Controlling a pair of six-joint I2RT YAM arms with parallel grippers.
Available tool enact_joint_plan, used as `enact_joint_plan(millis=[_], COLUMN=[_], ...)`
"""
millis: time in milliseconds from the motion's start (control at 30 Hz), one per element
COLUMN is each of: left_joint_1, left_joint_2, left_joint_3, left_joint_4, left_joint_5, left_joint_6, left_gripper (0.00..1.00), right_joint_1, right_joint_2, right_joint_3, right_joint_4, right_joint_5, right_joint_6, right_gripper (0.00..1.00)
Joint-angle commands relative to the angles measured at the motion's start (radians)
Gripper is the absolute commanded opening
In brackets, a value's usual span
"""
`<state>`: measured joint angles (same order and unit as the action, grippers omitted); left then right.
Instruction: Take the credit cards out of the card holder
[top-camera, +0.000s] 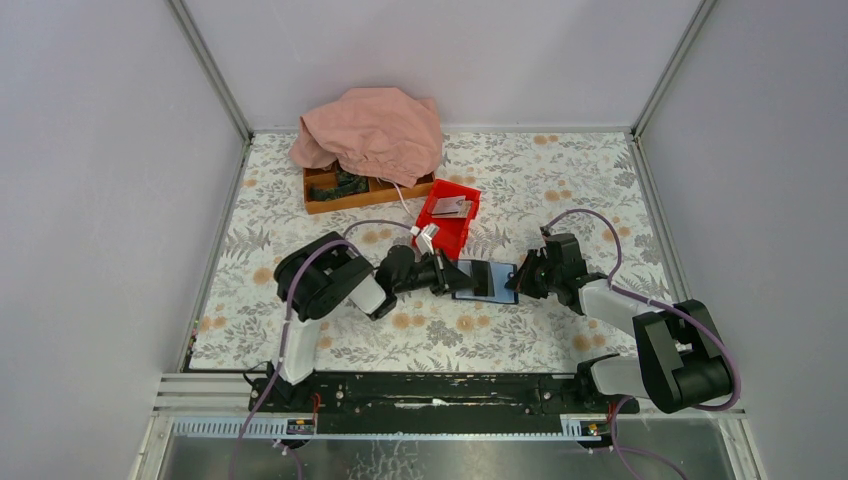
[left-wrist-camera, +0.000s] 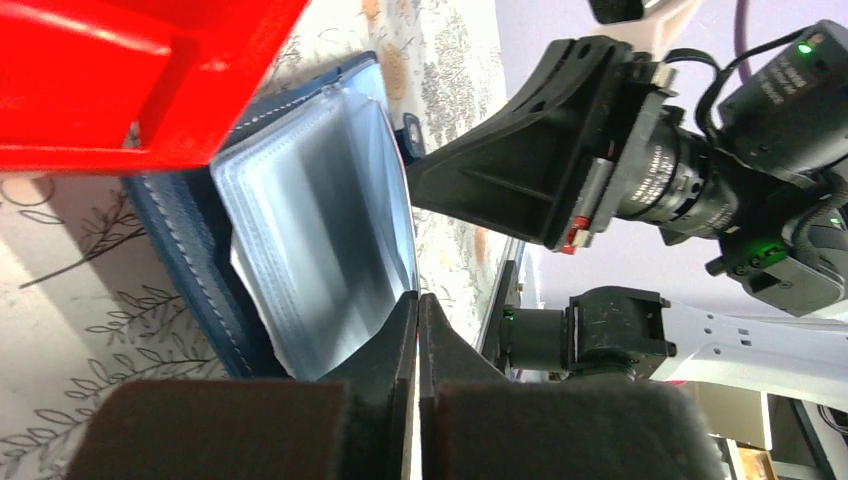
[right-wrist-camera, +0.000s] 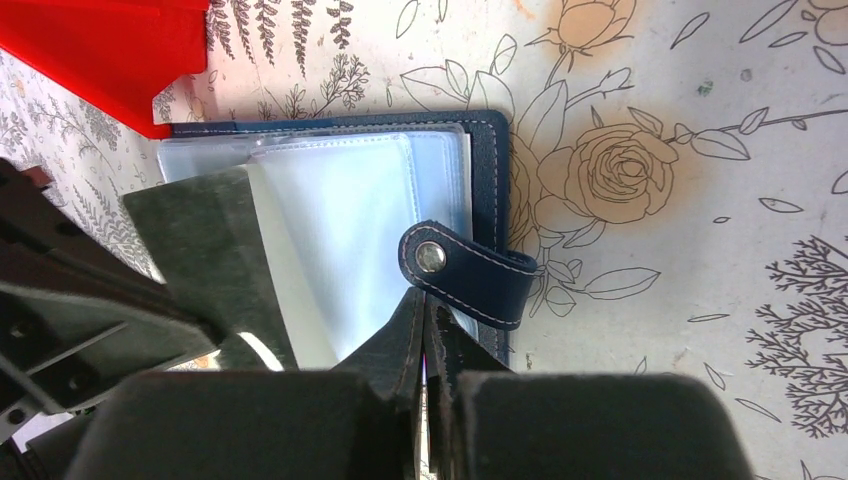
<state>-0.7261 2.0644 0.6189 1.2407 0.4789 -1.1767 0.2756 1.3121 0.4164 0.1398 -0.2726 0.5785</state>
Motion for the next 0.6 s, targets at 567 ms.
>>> enact_joint_plan(millis=[567], left_joint_1=[0.036], left_joint_2=[-0.290], left_joint_3=[-0.197], left_joint_4=[0.179], left_joint_5=[-0.048], left_joint_6=[0.074], left_gripper=[0.00], right_joint_1=[-0.013], right_joint_2=[-0.131], right_joint_3=[-0.128], right_joint_4=[0.148], right_joint_5=[-0.083], right_joint_6=[-0.009], right_gripper=[0.06])
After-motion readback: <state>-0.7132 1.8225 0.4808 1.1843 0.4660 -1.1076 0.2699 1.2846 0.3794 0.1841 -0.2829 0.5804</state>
